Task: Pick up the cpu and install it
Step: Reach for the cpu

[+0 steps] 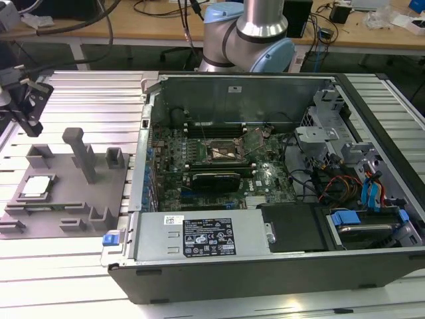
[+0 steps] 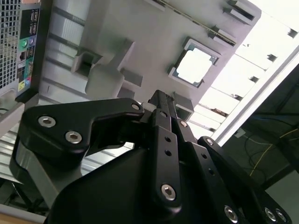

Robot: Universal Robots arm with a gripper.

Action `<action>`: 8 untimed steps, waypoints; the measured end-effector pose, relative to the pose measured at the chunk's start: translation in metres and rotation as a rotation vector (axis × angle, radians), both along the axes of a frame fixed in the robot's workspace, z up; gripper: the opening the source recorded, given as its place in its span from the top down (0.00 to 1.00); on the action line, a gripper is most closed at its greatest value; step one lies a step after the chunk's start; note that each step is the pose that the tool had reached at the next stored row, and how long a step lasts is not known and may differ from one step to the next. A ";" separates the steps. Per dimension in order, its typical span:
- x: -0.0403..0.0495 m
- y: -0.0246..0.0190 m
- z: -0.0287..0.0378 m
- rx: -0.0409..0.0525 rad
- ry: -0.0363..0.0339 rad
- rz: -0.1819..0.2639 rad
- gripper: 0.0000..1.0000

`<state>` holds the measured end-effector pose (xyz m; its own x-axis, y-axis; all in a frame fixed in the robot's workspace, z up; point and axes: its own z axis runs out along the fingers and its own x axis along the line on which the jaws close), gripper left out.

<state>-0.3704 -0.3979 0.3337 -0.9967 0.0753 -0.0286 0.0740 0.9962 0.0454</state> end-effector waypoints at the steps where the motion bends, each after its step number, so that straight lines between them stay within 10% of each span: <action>1: -0.0015 0.0000 -0.0041 0.0000 0.0000 0.000 0.89; 8: -0.0059 0.0000 -0.0120 0.0000 0.0000 0.000 0.89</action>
